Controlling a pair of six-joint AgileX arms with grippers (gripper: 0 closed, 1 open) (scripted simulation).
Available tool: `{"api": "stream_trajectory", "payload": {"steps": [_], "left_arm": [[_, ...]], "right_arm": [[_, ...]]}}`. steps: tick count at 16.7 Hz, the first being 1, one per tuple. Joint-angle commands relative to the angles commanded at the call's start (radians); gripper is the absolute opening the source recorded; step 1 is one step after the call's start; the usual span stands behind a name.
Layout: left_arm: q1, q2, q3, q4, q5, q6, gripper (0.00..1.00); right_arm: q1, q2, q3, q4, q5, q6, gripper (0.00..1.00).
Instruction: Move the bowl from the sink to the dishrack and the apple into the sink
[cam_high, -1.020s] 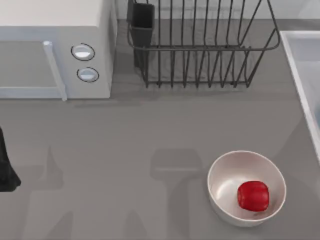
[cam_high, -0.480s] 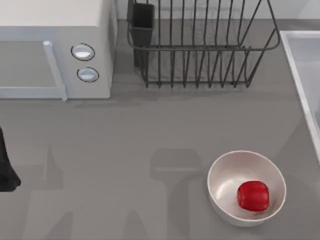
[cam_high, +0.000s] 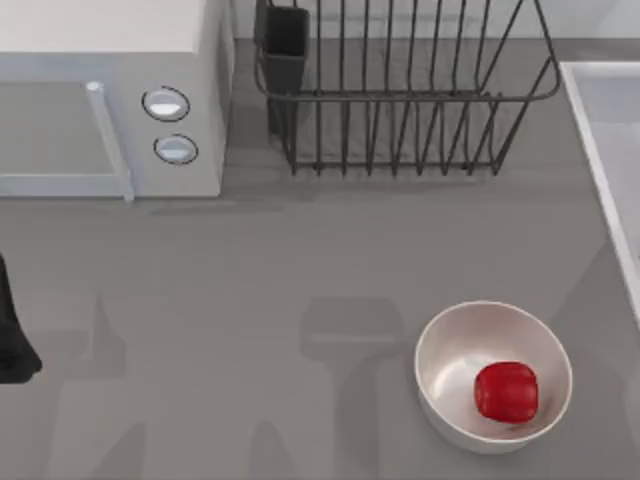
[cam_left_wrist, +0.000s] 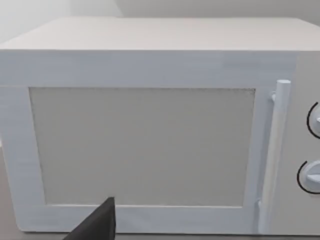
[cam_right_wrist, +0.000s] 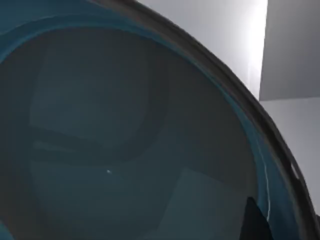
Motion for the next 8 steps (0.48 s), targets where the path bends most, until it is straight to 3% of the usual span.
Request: {"api": "stream_trajectory", "payload": {"steps": [8], "left_arm": [[0.000,0.000,0.000,0.000,0.000,0.000,1.00]], "right_arm": [[-0.206,-0.631,-0.292,-0.318,-0.022,-0.215,0.00]]}}
